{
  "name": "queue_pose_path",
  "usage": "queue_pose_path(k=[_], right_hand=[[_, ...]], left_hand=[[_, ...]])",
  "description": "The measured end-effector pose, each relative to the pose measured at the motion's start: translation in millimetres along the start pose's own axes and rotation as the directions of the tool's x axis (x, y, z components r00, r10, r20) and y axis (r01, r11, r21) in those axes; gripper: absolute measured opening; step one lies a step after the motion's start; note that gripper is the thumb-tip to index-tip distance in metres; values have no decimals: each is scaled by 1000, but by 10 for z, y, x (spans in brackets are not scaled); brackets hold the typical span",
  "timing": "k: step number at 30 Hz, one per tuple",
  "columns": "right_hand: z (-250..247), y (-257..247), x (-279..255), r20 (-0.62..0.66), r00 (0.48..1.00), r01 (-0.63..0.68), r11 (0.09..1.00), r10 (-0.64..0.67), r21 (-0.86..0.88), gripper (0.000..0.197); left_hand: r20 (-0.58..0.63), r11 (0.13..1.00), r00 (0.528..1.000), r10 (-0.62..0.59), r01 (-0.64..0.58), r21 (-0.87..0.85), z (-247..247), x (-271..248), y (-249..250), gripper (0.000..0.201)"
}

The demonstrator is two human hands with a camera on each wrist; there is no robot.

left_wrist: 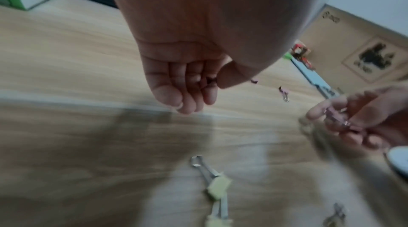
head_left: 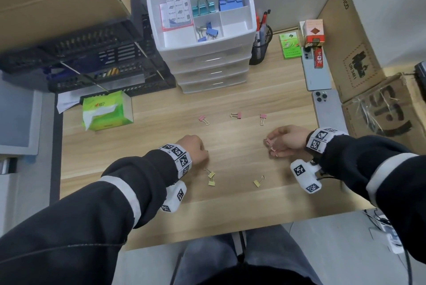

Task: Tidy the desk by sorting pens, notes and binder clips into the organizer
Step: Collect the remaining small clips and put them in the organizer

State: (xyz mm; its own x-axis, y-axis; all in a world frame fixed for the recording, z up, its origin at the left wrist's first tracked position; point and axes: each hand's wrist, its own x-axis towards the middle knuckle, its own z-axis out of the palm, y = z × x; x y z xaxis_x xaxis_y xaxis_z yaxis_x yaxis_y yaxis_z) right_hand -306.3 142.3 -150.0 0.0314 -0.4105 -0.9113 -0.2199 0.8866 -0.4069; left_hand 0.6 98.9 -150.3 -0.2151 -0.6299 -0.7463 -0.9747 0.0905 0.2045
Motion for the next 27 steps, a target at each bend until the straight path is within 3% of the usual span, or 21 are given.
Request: queue_pose_path(k=[5, 10, 14, 18, 24, 27], right_hand=[[88, -65, -18, 112, 992, 60, 997, -65, 48, 31], [258, -219, -28, 148, 979, 127, 988, -139, 84, 23], [406, -352, -19, 182, 961, 200, 977, -210, 72, 16], [495, -444, -3, 239, 933, 296, 952, -270, -81, 16], [586, -487, -1, 252, 922, 320, 945, -293, -72, 16], [574, -495, 32, 234, 922, 335, 939, -309, -76, 23]], left_hand=[[23, 979, 1000, -14, 18, -203, -90, 54, 228, 27], [169, 911, 986, 5, 65, -408, -199, 49, 550, 28], [172, 866, 985, 2, 85, -494, -177, 60, 657, 53], [218, 860, 975, 51, 68, -506, -160, 87, 672, 68], [209, 822, 976, 67, 65, -566, -218, 100, 628, 43], [208, 809, 973, 94, 47, -585, -258, 125, 587, 45]])
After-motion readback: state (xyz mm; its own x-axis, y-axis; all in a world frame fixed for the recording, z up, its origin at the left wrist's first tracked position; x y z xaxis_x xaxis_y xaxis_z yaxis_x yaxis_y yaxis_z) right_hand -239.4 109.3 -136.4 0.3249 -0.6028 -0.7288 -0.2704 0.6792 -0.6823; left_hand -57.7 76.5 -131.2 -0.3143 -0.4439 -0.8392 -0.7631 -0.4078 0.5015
